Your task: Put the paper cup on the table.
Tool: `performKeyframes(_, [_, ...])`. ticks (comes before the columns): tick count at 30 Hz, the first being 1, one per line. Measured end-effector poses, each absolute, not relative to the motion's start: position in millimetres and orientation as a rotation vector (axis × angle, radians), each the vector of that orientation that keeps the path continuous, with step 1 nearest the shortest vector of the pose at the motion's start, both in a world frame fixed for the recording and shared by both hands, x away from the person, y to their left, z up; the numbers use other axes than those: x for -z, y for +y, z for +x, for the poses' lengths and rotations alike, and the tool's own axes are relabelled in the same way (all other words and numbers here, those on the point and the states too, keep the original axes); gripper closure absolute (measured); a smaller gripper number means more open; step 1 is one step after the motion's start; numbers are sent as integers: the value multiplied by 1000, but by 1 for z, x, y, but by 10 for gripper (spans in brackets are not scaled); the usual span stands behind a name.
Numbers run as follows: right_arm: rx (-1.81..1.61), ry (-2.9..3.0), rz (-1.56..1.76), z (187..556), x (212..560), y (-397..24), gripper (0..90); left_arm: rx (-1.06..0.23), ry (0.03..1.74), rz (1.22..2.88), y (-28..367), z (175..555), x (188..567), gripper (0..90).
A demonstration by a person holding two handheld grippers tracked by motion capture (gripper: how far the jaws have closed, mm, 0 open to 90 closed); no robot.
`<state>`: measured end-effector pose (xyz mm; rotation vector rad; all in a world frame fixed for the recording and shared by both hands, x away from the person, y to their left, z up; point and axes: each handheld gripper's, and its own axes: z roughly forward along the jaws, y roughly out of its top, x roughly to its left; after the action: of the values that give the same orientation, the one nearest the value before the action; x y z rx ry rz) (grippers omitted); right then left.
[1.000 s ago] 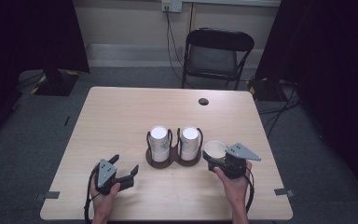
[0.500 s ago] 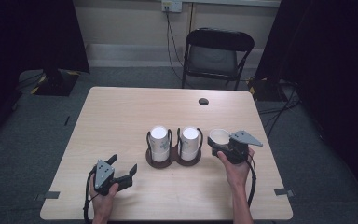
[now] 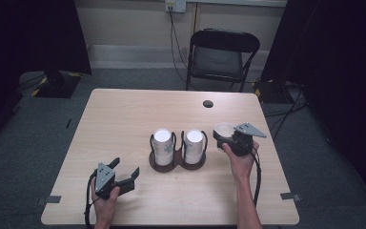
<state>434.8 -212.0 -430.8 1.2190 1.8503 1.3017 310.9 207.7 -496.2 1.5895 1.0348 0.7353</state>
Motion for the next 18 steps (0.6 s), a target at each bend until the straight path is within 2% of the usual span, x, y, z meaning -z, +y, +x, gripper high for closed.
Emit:
performKeyframes(4, [-1299, 1847, 1268, 453, 439, -219, 279, -739, 1033, 1591, 207, 311, 496, 165])
performKeyframes(18, [-1262, 1878, 1321, 477, 460, -222, 270, -719, 1046, 1575, 210, 312, 496, 165])
